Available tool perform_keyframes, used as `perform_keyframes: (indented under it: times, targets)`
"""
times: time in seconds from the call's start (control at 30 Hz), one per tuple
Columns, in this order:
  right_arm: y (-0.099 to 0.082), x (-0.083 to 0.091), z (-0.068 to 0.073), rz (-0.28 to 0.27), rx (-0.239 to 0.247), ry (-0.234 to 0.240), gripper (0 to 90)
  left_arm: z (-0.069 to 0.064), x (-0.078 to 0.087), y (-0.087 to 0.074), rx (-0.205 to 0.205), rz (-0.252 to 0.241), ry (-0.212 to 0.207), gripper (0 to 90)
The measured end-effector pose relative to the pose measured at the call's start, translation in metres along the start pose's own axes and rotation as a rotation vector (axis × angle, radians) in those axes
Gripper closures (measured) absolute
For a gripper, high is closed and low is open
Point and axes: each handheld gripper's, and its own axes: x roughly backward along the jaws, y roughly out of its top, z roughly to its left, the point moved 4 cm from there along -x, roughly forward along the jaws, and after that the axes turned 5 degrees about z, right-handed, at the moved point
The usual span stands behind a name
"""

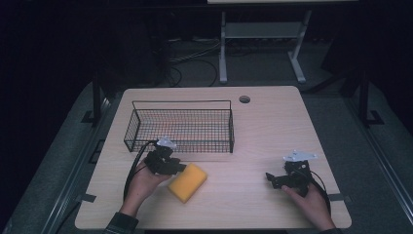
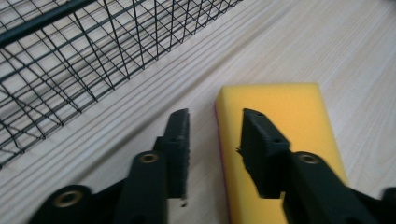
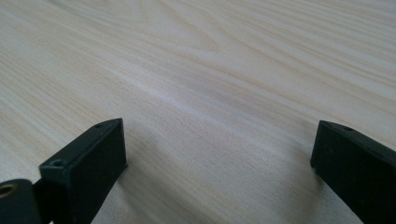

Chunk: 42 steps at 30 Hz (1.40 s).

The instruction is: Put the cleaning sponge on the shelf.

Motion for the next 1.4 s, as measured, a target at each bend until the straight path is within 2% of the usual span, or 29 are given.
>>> perform_keyframes:
  times: [0.07, 0.1, 0.17, 0.2, 0.3, 0.4, 0.43, 0.67, 0.97, 1.13, 1.4]
  targets:
    - [0.0, 0.0, 0.0, 0.0, 0.0, 0.0, 2.6, -0.001, 0.001, -0.001, 0.008, 0.007, -0.004, 50.1]
    - [0.0, 0.0, 0.0, 0.0, 0.0, 0.0, 2.6, -0.003, 0.002, -0.002, 0.007, 0.016, -0.002, 43.2]
    - [0.0, 0.0, 0.0, 0.0, 0.0, 0.0, 2.6, -0.004, 0.002, -0.003, 0.01, 0.02, 0.001, 36.7]
    - [0.0, 0.0, 0.0, 0.0, 0.0, 0.0, 2.6, -0.005, 0.002, -0.003, 0.01, 0.025, 0.005, 36.7]
    - [0.0, 0.0, 0.0, 0.0, 0.0, 0.0, 2.6, -0.009, 0.003, -0.004, 0.013, 0.036, 0.011, 26.3]
    - [0.0, 0.0, 0.0, 0.0, 0.0, 0.0, 2.6, -0.013, 0.005, -0.004, 0.014, 0.041, 0.038, 13.8]
    - [0.0, 0.0, 0.0, 0.0, 0.0, 0.0, 2.6, -0.016, 0.006, -0.003, 0.022, 0.032, 0.047, 12.3]
    - [0.0, 0.0, 0.0, 0.001, -0.001, 0.0, 2.6, -0.028, 0.005, -0.005, 0.001, 0.052, 0.034, 12.3]
    - [0.0, 0.0, 0.0, 0.0, 0.0, 0.0, 2.6, -0.043, -0.007, -0.007, -0.036, 0.084, 0.017, 12.4]
    - [0.0, 0.0, 0.0, 0.0, -0.001, 0.0, 2.6, -0.048, -0.013, -0.006, -0.056, 0.096, 0.026, 12.4]
    - [0.0, 0.0, 0.0, 0.0, -0.001, 0.0, 2.6, -0.048, -0.022, -0.007, -0.075, 0.124, 0.049, 12.4]
